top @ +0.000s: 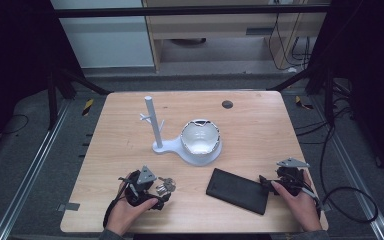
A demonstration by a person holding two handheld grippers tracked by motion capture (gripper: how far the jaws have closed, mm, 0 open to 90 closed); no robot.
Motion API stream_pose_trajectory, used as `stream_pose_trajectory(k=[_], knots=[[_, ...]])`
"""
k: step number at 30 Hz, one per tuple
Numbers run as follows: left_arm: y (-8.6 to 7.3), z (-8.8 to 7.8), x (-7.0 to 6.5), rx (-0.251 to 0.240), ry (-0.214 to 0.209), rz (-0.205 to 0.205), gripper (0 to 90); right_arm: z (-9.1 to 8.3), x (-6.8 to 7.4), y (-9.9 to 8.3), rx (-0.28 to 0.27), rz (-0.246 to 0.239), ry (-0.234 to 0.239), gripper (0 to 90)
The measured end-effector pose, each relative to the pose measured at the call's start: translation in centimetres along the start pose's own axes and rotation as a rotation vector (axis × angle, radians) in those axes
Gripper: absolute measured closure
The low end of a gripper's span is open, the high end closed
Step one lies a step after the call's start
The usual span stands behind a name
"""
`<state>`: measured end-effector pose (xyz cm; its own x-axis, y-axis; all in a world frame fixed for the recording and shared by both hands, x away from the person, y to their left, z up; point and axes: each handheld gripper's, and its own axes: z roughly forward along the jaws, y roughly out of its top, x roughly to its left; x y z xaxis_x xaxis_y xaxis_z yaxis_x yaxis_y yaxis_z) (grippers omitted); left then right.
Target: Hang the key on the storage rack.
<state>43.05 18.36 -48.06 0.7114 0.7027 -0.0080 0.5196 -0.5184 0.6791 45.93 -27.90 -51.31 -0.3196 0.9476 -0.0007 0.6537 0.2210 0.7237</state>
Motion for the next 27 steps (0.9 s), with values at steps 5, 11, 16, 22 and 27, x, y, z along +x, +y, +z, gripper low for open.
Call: stream_pose_trajectory(k=[5,11,16,22,27], knots=[[1.0,0.3,-1.2,0.077,0.022,0.074,4.3,0.0,0.0,0.0,-0.001,-0.001,0.001,0.6],[3.3,0.1,-1.4,0.191,0.058,0.212,4.3,0.0,0.0,0.0,-0.001,-0.001,0.001,0.6],[4.6,0.2,-0.6,0.276,0.048,0.245,5.3,0.0,0.0,0.0,-0.001,-0.001,0.001,0.6],[4.9,1.1,0.3,0.368,0.015,0.27,10.5,0.0,0.0,0.0,-0.001,-0.001,0.001,0.6],[4.8,2.2,0.2,0.409,-0.001,0.255,21.8,0.0,0.0,0.0,-0.001,-0.001,0.001,0.6]])
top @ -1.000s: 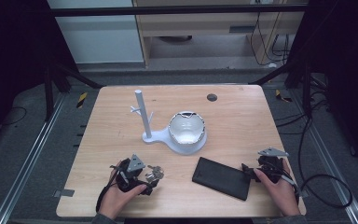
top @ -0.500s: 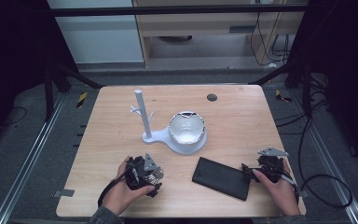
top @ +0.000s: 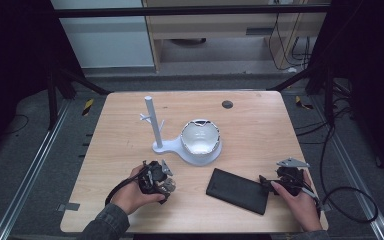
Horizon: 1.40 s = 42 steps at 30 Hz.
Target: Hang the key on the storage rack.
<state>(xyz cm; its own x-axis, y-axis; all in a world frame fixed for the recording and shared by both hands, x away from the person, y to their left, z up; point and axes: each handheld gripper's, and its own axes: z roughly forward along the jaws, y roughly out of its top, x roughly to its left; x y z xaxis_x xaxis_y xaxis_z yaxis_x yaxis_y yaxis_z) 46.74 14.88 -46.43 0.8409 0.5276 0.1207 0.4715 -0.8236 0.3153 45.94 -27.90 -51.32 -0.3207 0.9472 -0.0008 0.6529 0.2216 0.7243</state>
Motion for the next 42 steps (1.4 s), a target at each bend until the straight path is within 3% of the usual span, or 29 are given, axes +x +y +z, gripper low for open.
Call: stream_pose_trajectory(k=[5,9,13,16,21,30,36,38,42], knots=[[0.7,0.1,0.0,0.021,-0.018,0.006,33.6,0.0,0.0,0.0,0.001,0.001,0.0,0.6],[1.2,-0.3,0.0,0.016,-0.01,0.037,44.4,0.0,0.0,0.0,0.0,0.0,-0.001,0.6],[1.4,-0.4,0.1,0.02,0.003,0.059,49.4,0.0,0.0,0.0,0.0,0.001,0.0,0.6],[1.3,-0.3,0.5,0.027,-0.004,0.058,43.0,0.0,0.0,0.0,0.0,0.0,-0.001,0.6],[1.0,0.5,0.9,0.028,-0.05,0.054,26.6,0.0,0.0,0.0,0.0,0.0,0.0,0.6],[1.0,1.2,1.7,0.017,-0.119,0.04,24.1,0.0,0.0,0.0,0.0,0.0,0.0,0.6],[0.9,1.0,1.8,0.026,-0.154,0.034,35.5,0.0,0.0,0.0,0.001,0.0,0.0,0.6],[0.8,0.9,1.8,0.03,-0.133,0.059,44.1,0.0,0.0,0.0,0.001,0.0,-0.001,0.6],[1.0,0.7,1.6,0.048,-0.131,0.059,60.2,0.0,0.0,0.0,0.0,0.0,-0.001,0.6]])
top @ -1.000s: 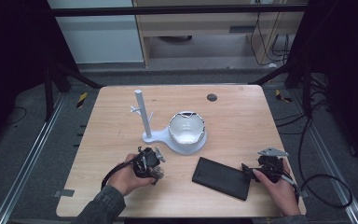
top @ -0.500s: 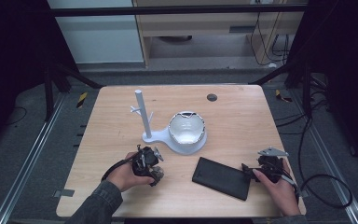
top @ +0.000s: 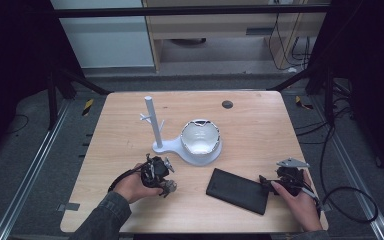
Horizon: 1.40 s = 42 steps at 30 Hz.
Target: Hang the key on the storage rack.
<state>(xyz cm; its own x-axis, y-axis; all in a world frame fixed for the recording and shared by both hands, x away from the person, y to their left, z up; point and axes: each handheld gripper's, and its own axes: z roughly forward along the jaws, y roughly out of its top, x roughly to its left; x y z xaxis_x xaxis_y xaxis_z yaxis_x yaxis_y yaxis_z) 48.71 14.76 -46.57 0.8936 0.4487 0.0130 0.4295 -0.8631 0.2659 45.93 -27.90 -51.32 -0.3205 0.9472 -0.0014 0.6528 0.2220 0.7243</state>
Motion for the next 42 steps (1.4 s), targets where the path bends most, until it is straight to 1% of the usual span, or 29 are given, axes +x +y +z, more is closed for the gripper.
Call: stream_pose_trajectory(k=[3,7,9,10,11,15,20,26,29,30,31,32,35,36,39,42], knots=[[0.2,0.0,-0.5,0.011,0.0,0.013,71.0,0.0,0.0,0.0,0.001,0.001,0.0,0.6],[0.4,0.0,-0.9,0.02,0.018,0.019,76.1,0.0,0.0,0.0,0.001,0.0,0.0,0.6],[0.4,-0.1,-1.1,0.02,0.029,0.014,77.6,0.0,0.0,0.0,0.001,0.0,0.0,0.6],[0.3,-0.1,-1.1,0.023,0.031,0.015,82.3,0.0,0.0,0.0,0.001,0.0,0.0,0.6],[0.3,-0.2,-1.1,0.023,0.03,0.014,83.2,0.0,0.0,0.0,0.001,0.0,0.0,0.6],[0.2,-0.2,-1.1,0.017,0.025,0.001,83.5,0.0,0.0,0.0,0.0,0.0,0.0,0.6],[0.2,-0.4,-1.4,0.024,0.042,0.003,83.8,0.0,0.0,0.0,0.001,0.0,0.0,0.6],[0.2,-0.7,-1.6,0.023,0.049,-0.002,84.2,0.0,0.0,0.0,0.001,0.001,0.0,0.6],[0.2,-1.2,-1.7,0.005,0.053,-0.007,85.2,0.0,0.0,0.0,0.001,0.001,0.0,0.6],[0.3,-1.5,-1.7,0.004,0.06,-0.008,85.8,0.0,0.0,0.0,0.001,0.001,0.0,0.6],[0.3,-1.7,-1.6,0.001,0.065,-0.012,89.9,0.0,0.0,0.0,0.001,0.001,0.0,0.6],[0.2,-1.8,-1.5,-0.006,0.06,-0.018,89.9,0.0,0.0,0.0,0.001,0.001,0.0,0.6],[0.3,-1.7,-1.2,0.015,0.061,-0.022,90.0,0.0,0.0,0.0,0.001,0.003,-0.001,0.6],[0.2,-1.6,-1.1,0.019,0.053,-0.025,90.0,0.0,0.0,0.0,0.001,0.003,-0.001,0.6],[0.2,-1.5,-0.9,0.014,0.056,-0.037,90.0,-0.1,0.1,0.0,0.003,0.01,0.004,0.7],[0.2,-1.9,-0.9,-0.004,0.062,-0.042,90.0,0.0,0.0,0.0,0.001,0.004,0.0,0.7]])
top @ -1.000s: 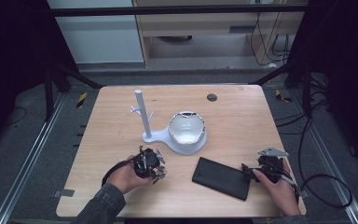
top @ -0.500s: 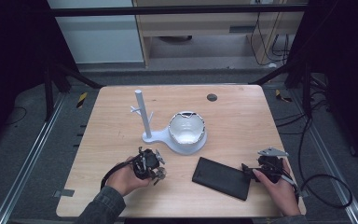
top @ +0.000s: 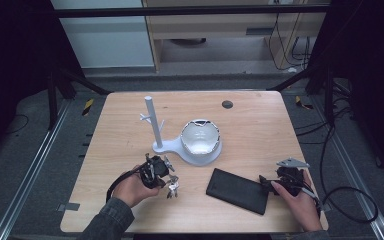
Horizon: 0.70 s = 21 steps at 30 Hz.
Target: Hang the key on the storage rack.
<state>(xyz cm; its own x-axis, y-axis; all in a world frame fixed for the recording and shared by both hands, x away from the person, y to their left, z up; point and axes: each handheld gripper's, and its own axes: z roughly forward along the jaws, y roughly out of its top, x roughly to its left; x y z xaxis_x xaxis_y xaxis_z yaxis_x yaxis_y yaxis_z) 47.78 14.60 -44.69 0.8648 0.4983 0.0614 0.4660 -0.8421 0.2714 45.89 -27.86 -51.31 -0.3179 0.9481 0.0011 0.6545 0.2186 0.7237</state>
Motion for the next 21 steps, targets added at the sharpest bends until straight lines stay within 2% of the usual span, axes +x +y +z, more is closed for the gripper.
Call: stream_pose_trajectory(k=[5,11,15,21], knots=[[0.2,-1.8,-0.3,-0.013,0.006,0.013,90.0,0.0,0.0,0.0,0.001,0.004,0.003,0.7],[0.2,-5.3,-0.3,-0.036,0.033,0.022,90.0,0.0,0.0,0.0,0.0,0.0,0.0,0.7],[0.2,-7.7,0.3,-0.053,0.054,0.012,90.0,0.0,0.0,0.0,0.0,0.0,-0.001,0.6],[0.2,-10.0,1.5,-0.061,0.073,-0.009,90.0,0.0,0.0,0.0,0.0,-0.002,-0.001,0.6]])
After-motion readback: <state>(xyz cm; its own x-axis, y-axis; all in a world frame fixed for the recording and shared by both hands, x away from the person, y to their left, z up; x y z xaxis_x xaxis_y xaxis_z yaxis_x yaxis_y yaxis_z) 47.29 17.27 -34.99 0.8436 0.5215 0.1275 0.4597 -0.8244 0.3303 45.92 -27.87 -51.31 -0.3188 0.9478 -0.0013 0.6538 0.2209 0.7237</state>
